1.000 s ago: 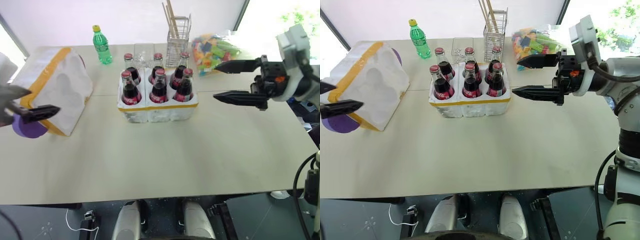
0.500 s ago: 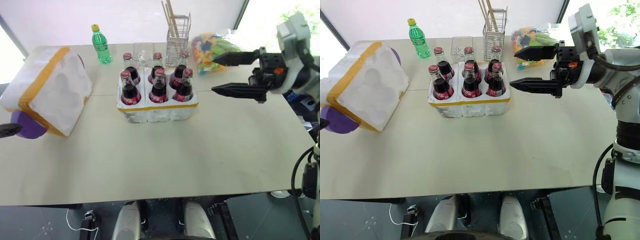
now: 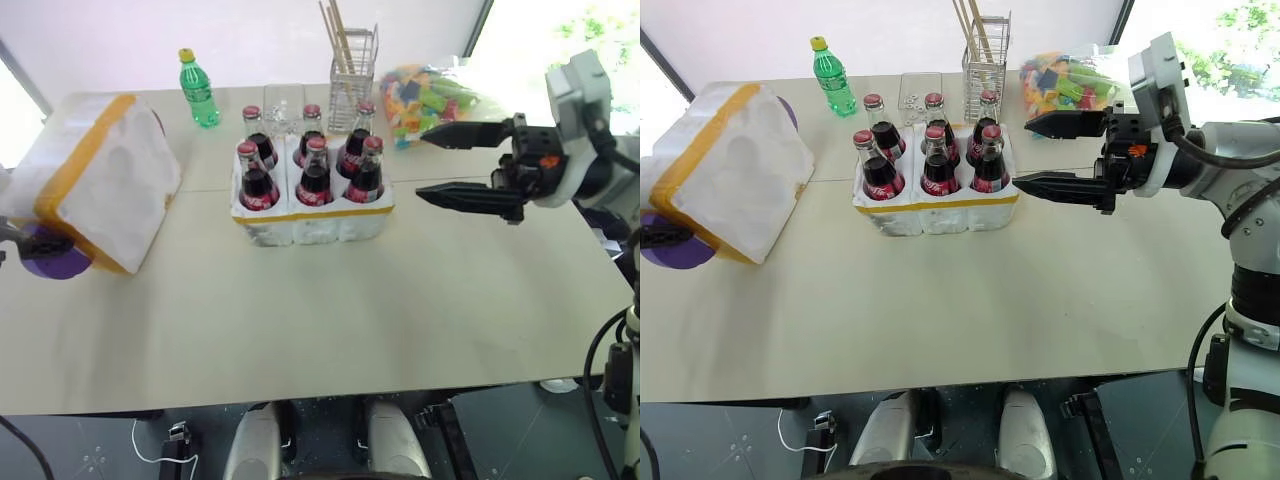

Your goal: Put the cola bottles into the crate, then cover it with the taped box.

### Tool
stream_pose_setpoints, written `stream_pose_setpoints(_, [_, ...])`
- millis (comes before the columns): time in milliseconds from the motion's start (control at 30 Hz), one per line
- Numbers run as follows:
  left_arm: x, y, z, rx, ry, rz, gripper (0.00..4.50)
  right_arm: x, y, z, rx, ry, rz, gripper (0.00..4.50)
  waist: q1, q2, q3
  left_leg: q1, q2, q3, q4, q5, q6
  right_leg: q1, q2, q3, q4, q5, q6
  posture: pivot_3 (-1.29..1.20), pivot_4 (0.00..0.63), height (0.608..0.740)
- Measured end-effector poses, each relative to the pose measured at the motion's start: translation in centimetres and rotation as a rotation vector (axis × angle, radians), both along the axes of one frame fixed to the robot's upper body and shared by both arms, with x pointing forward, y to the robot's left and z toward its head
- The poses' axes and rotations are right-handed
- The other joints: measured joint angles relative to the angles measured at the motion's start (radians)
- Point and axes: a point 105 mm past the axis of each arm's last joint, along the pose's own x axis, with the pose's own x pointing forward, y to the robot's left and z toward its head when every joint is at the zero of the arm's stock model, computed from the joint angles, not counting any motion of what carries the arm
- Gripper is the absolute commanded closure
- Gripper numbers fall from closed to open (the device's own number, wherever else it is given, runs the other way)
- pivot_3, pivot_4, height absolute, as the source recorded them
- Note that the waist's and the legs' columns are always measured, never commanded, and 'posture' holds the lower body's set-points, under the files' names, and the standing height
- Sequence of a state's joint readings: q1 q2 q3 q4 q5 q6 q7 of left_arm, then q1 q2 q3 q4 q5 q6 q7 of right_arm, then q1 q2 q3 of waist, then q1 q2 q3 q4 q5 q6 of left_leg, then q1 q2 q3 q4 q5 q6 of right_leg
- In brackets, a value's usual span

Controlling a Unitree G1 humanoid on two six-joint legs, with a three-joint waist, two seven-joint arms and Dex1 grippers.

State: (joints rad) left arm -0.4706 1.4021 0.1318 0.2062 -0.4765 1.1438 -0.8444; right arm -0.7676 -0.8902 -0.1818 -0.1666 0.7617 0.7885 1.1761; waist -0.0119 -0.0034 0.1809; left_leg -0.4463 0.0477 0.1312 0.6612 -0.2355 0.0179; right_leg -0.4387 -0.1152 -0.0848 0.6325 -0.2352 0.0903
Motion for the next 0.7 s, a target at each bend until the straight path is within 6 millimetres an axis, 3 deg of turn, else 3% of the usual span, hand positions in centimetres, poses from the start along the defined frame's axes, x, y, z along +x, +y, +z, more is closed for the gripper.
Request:
stream_pose_setpoints(133, [0.4, -0.1, 0.1, 0.005, 0.014, -0.014, 0.0, 0.1, -0.1, -0.2, 0.005, 0.005, -0.019, 0.07, 0.002, 0.0, 0.0, 0.0, 0.0, 0.0, 0.001, 0.0, 0.0, 0.0, 0.0, 0.0, 0.0, 0.0, 0.0, 0.0, 0.15, 0.736])
stream_pose_setpoints(333, [1.6, -0.5, -2.2, -0.017, 0.074, -0.035, 0.0, 0.1, -0.1, -0.1, 0.01, -0.003, -0.039, 0.07, 0.004, -0.001, 0.0, 0.0, 0.0, 0.0, 0.003, 0.0, 0.001, 0.001, 0.0, 0.0, 0.002, 0.0, 0.0, 0.0, 0.15, 0.736])
stream_pose_setpoints(433, [2.1, -0.1, -2.3, 0.004, 0.072, -0.028, 0.89, 0.0, 0.1, -0.2, 0.014, -0.002, -0.037, 0.0, 0.003, -0.001, 0.0, 0.0, 0.0, 0.0, 0.003, 0.0, 0.001, 0.001, 0.0, 0.0, 0.002, 0.0, 0.0, 0.0, 0.15, 0.736])
stream_pose_setpoints(633, [2.9, 0.1, -2.5, 0.009, 0.068, -0.037, 3.94, -0.1, 0.4, -0.7, 0.023, 0.011, -0.039, 0.0, 0.004, -0.001, -0.001, 0.0, 0.0, 0.0, 0.004, 0.0, 0.001, 0.001, 0.0, 0.0, 0.003, 0.0, 0.0, 0.0, 0.15, 0.736])
stream_pose_setpoints(700, [3.1, 0.1, -2.4, 0.025, 0.065, -0.043, 4.13, -0.2, 0.5, -0.7, 0.019, 0.005, -0.037, 0.0, 0.003, -0.001, -0.001, 0.0, 0.0, -0.001, 0.004, 0.0, 0.001, 0.001, 0.0, 0.0, 0.003, 0.0, 0.0, 0.0, 0.15, 0.736])
